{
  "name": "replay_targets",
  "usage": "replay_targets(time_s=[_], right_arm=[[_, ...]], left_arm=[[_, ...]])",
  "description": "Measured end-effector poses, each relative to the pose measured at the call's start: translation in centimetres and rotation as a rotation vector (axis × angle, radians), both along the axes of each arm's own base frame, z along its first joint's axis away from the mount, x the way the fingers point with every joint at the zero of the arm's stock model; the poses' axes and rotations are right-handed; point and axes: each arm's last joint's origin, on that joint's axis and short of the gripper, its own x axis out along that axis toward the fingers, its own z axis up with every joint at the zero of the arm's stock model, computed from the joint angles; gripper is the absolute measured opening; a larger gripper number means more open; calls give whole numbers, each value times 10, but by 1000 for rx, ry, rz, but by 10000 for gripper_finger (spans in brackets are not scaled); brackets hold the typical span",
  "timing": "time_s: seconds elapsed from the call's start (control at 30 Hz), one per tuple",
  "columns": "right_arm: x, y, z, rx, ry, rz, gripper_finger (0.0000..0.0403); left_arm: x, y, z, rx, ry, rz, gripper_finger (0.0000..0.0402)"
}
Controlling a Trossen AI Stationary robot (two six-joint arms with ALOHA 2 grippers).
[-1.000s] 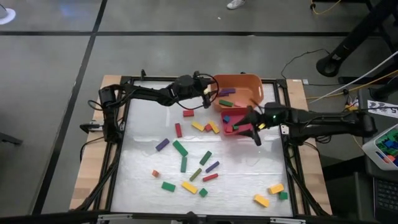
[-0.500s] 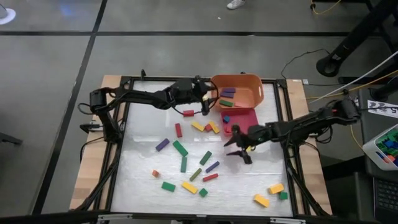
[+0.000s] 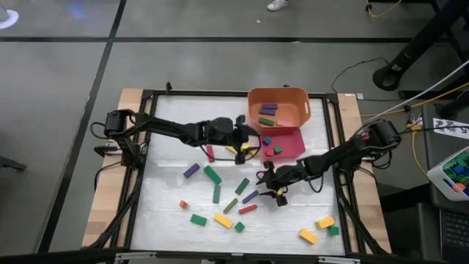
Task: Sort blocks by size
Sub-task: Put the red rectangle block into the orange bin
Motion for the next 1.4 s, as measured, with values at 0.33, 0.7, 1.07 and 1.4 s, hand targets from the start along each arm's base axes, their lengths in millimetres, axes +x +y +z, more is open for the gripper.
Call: replay_targets(time_s=[0.33,0.7,1.07,1.4], right_arm=[[13,5,-20,-33,63,-13,202],[16,5,-26,-27,58,-14,131],[23,8,-20,-17,31,-14,7],[39,-1,-8,-72,134,-37,9]], left_arm=[[0,-37,-3,-1,36,-93,210],[-13,-49,1,-72,145,-86,210],[-72,-42,6,-226,597,93,210],[-95,-42,-3,-344,798,243,210]])
